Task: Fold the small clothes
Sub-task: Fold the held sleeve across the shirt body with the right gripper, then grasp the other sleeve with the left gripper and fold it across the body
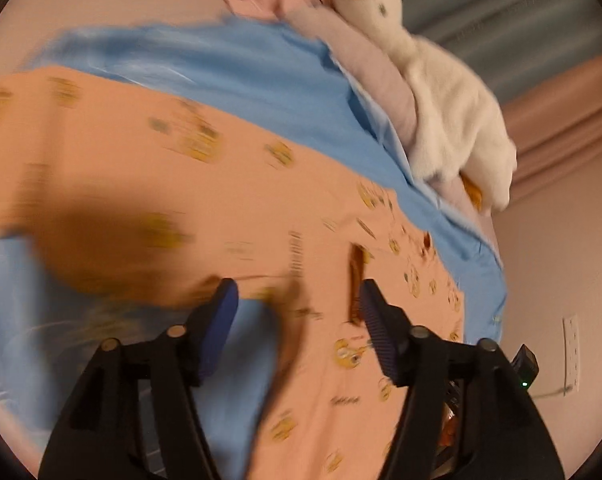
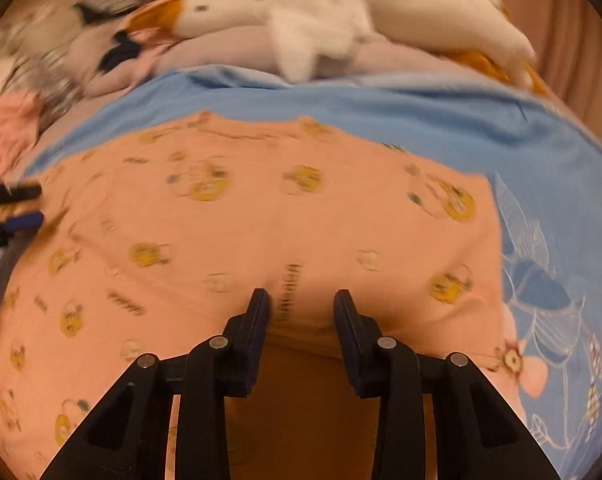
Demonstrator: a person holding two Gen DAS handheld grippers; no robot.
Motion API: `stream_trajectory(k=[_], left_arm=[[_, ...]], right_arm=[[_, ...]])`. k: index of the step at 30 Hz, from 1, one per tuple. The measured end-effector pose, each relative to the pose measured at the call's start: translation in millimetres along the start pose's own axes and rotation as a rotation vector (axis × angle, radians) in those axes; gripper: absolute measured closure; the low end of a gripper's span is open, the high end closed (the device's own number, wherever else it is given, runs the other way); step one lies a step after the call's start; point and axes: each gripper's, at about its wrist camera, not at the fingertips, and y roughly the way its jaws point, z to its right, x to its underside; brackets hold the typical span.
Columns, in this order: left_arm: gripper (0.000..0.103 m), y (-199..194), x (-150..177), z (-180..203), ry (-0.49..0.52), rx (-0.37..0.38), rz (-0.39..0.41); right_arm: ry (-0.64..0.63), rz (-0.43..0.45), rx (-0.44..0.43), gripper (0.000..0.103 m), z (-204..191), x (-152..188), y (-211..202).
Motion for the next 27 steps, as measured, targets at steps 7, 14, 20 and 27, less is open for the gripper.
stream_trajectory(k=[7, 14, 20, 27], left_arm=[[0.039, -69.2, 2.3, -63.3, -0.106, -0.072, 0.082], [0.039, -77.7, -0.8, -103.6, -0.235, -0.046, 0.097], [0.039, -83.0, -10.0, -118.3, -0.302, 0.021, 0.156], [0.039, -89.4, -19.7, -135.9, -0.419, 0.073, 0.241]], right_arm=[[-0.204, 0.085, -0.089, 0.065, -75.9, -19.5, -3.0], [-0.589, 0.085, 0.081, 0.066, -159.6, -29.9, 51.1], [-0.628, 0.159, 0.066, 0.097, -187.4, -39.1, 42.3], [-0.64, 0.085, 0.101, 0.085, -195.4, -34.3, 55.6]])
